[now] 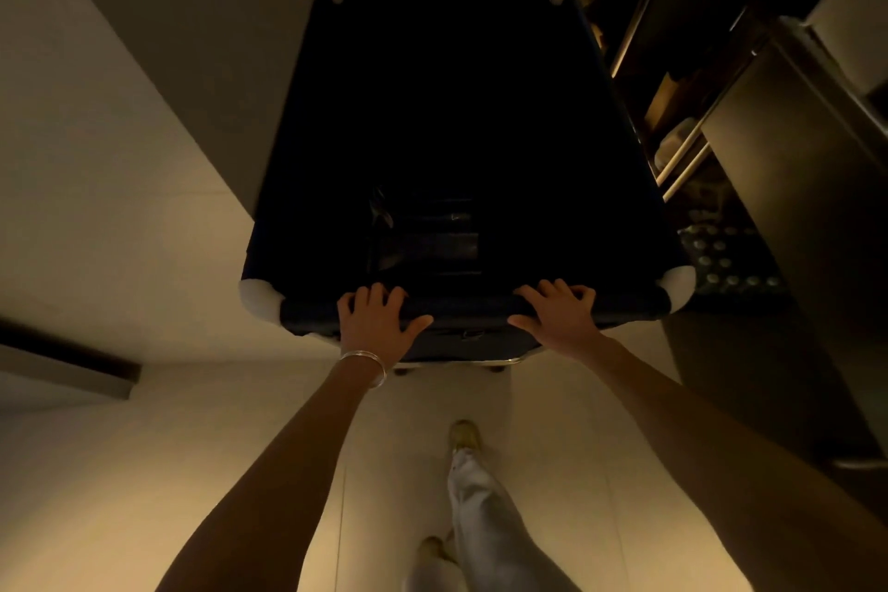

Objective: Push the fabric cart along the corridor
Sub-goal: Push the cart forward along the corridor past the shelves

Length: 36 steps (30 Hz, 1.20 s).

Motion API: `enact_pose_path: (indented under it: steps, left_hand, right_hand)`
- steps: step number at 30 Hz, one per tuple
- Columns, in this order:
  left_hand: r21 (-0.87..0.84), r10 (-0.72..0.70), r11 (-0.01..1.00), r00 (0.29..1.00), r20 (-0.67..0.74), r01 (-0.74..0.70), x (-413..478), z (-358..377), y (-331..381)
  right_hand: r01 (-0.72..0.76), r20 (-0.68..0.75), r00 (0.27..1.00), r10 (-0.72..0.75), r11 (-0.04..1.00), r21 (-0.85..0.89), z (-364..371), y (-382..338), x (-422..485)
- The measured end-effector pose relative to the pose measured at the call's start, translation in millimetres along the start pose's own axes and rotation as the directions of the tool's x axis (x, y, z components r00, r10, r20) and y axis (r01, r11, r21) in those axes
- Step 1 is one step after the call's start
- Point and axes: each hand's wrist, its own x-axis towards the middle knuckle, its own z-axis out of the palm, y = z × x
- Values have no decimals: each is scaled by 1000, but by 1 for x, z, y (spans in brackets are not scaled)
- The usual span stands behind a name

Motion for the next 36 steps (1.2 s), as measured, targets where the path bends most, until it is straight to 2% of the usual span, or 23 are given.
enact_pose_path:
  steps: [6,14,23,28,36]
  left_hand:
    - [-25,-4,1000,1000,5,4,-20,3,2]
    - [-12,2,1000,1000,-13,-2,10,4,0]
    - [-43,-19,999,999,-41,17,100,-6,-5]
    - [-95,-44,995,998,-45,40,162,-15,-7]
    - [-123,-65,991,996,-59,58,252,-26,-13]
  right_hand:
    - [10,-19,1000,-10,1000,8,5,-4,-21]
    - [13,0,1000,-13,1000,17,1,3,9]
    - [42,-46,998,-41,999,17,-20,20,94]
    - [33,-5,999,-33,999,28,-38,30,158]
    - [50,-18,999,-50,999,21,-62,43,245]
